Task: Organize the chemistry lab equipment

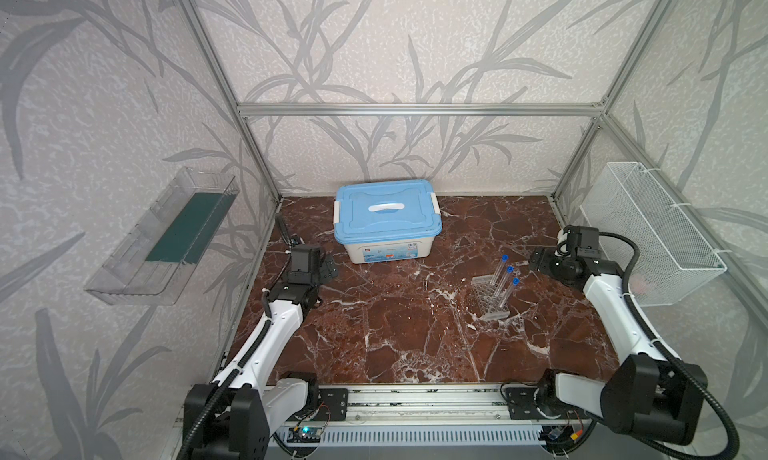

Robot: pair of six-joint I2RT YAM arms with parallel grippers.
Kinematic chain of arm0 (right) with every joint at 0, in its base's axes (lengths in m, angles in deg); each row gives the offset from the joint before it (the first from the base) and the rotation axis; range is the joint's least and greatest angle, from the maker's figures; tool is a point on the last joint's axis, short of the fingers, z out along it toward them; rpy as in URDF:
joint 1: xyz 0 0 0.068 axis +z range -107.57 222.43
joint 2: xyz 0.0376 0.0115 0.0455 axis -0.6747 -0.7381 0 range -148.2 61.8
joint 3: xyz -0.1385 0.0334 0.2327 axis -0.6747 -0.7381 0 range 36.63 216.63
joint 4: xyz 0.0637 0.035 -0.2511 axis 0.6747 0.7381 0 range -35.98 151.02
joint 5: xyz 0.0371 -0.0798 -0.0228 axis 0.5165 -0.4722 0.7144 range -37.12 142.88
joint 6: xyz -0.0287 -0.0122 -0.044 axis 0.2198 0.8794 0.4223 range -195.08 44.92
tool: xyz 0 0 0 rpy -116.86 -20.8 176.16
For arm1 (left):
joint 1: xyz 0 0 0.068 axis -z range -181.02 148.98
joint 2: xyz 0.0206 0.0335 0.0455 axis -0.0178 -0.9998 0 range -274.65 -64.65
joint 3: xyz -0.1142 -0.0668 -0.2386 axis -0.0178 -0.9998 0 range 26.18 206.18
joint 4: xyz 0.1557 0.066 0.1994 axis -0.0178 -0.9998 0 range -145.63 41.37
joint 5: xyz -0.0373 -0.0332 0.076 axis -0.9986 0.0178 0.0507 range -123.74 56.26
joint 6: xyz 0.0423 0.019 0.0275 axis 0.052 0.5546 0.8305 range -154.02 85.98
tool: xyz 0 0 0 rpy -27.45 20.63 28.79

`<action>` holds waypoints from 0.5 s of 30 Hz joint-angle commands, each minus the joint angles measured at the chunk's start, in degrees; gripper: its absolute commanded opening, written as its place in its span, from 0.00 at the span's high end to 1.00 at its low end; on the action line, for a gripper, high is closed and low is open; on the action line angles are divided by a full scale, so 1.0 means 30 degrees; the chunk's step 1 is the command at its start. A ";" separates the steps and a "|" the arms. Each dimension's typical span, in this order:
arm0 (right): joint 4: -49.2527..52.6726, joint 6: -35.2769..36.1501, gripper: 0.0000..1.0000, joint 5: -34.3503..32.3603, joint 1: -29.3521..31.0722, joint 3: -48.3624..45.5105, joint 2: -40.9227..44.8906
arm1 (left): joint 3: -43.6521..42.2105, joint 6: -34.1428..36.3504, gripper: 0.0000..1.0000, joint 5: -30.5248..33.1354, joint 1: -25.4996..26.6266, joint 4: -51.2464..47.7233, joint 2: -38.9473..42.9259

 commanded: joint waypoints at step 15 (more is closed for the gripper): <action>-1.2298 0.2040 0.04 0.1199 -0.0033 -0.5281 -0.0704 | -0.2857 0.5265 0.01 0.2860 -0.0851 1.1571 -0.3412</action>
